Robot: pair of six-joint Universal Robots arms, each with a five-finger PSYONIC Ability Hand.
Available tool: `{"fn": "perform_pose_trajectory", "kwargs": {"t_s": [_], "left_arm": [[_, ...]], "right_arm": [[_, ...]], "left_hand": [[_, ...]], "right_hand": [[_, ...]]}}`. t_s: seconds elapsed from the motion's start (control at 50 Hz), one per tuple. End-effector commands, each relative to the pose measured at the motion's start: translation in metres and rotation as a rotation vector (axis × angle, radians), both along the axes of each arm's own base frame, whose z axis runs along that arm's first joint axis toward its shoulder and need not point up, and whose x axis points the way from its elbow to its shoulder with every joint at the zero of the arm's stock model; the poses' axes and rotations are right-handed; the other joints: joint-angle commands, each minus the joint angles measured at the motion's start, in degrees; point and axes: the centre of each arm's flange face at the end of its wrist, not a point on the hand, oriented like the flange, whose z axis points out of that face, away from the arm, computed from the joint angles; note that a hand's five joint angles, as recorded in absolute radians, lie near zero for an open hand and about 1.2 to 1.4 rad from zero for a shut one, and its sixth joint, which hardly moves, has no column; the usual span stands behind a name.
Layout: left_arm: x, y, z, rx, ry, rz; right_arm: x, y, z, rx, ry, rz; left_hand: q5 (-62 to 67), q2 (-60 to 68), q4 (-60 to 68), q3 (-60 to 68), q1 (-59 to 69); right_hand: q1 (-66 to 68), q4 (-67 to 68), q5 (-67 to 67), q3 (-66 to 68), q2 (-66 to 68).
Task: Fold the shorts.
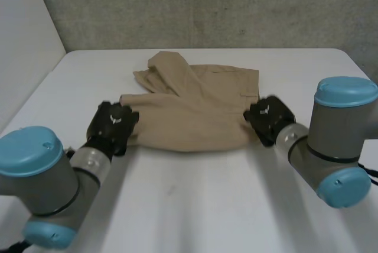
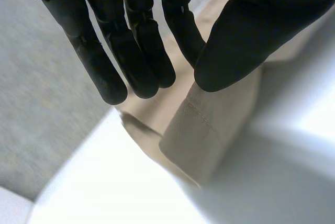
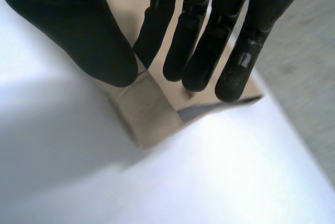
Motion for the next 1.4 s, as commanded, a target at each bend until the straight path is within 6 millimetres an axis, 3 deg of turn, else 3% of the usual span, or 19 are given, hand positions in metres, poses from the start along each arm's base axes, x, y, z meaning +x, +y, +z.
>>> {"fn": "perform_pose_trajectory", "kwargs": {"t_s": [0.02, 0.2, 0.26, 0.36, 0.46, 0.48, 0.54, 0.56, 0.58, 0.62, 0.74, 0.9, 1.04, 1.22, 1.4], "left_arm": [[0.022, 0.041, 0.016, 0.138, -0.087, 0.033], [0.035, 0.115, 0.025, 0.321, -0.192, -0.051], [0.035, 0.129, 0.023, 0.355, -0.216, -0.082], [0.032, 0.149, 0.021, 0.387, -0.243, -0.140], [0.028, 0.132, 0.028, 0.314, -0.182, -0.095], [0.027, 0.127, 0.030, 0.296, -0.170, -0.083], [0.025, 0.113, 0.035, 0.223, -0.130, -0.049], [0.024, 0.110, 0.036, 0.206, -0.119, -0.045], [0.023, 0.103, 0.037, 0.173, -0.097, -0.034], [0.022, 0.093, 0.038, 0.138, -0.071, -0.015], [0.026, 0.054, 0.023, 0.106, -0.011, 0.067], [0.014, 0.029, 0.000, 0.194, 0.027, 0.044], [0.017, 0.018, -0.013, 0.245, 0.010, 0.064], [0.014, 0.007, -0.028, 0.277, -0.004, 0.072], [0.012, 0.001, -0.028, 0.265, -0.005, 0.070]], "right_arm": [[-0.022, 0.045, 0.006, 0.214, 0.190, 0.048], [-0.049, 0.103, 0.011, 0.384, 0.391, 0.149], [-0.056, 0.116, 0.009, 0.402, 0.433, 0.172], [-0.055, 0.113, 0.011, 0.350, 0.399, 0.168], [-0.043, 0.088, 0.025, 0.150, 0.215, 0.095], [-0.040, 0.081, 0.033, 0.095, 0.128, 0.058], [-0.040, 0.068, 0.039, 0.033, 0.013, 0.001], [-0.040, 0.060, 0.039, 0.012, -0.046, -0.024], [-0.041, 0.056, 0.040, -0.001, -0.073, -0.036], [-0.042, 0.052, 0.040, -0.004, -0.114, -0.051], [-0.039, 0.049, 0.038, 0.035, -0.191, -0.023], [-0.028, 0.033, 0.008, 0.145, -0.211, -0.004], [-0.026, 0.019, -0.021, 0.205, -0.182, -0.018], [-0.026, 0.003, -0.027, 0.183, -0.191, -0.031], [-0.023, -0.007, -0.030, 0.167, -0.191, -0.025]], "left_hand": [[13.34, 11.44, 11.26, 11.68, 15.77], [13.34, 11.44, 11.26, 11.68, 15.77], [13.34, 11.44, 11.26, 11.68, 15.77], [13.34, 11.44, 11.26, 11.68, 15.77], [10.53, 8.63, 8.46, 8.87, 12.96], [6.01, 4.11, 3.93, 4.35, 8.44], [-34.47, -36.36, -36.54, -36.13, -32.04], [-43.07, -44.97, -45.15, -44.73, -40.64], [-51.31, -53.21, -53.39, -52.97, -48.89], [-53.75, -55.64, -55.82, -55.41, -51.32], [-52.91, -54.81, -54.99, -54.57, -50.48], [-49.06, -50.96, -51.13, -50.72, -46.63], [-40.98, -42.88, -43.06, -42.64, -38.55], [-20.64, -22.53, -22.71, -22.30, -18.21], [3.08, 1.18, 1.00, 1.42, 5.51]], "right_hand": [[24.55, 11.89, 14.14, 11.97, 13.05], [24.55, 11.89, 14.14, 11.97, 13.05], [24.55, 11.89, 14.14, 11.97, 13.05], [24.55, 11.89, 14.14, 11.97, 13.05], [24.55, 11.89, 14.14, 11.97, 13.05], [13.12, 0.46, 2.71, 0.53, 1.62], [-7.94, -20.61, -18.36, -20.53, -19.44], [-24.84, -37.50, -35.25, -37.43, -36.34], [-31.34, -44.00, -41.75, -43.92, -42.83], [-33.41, -46.08, -43.83, -46.00, -44.91], [-34.26, -46.93, -44.68, -46.85, -45.76], [-33.42, -46.09, -43.84, -46.01, -44.92], [-30.91, -43.58, -41.33, -43.50, -42.41], [-17.96, -30.62, -28.37, -30.54, -29.46], [-16.94, -29.60, -27.35, -29.53, -28.44]]}}
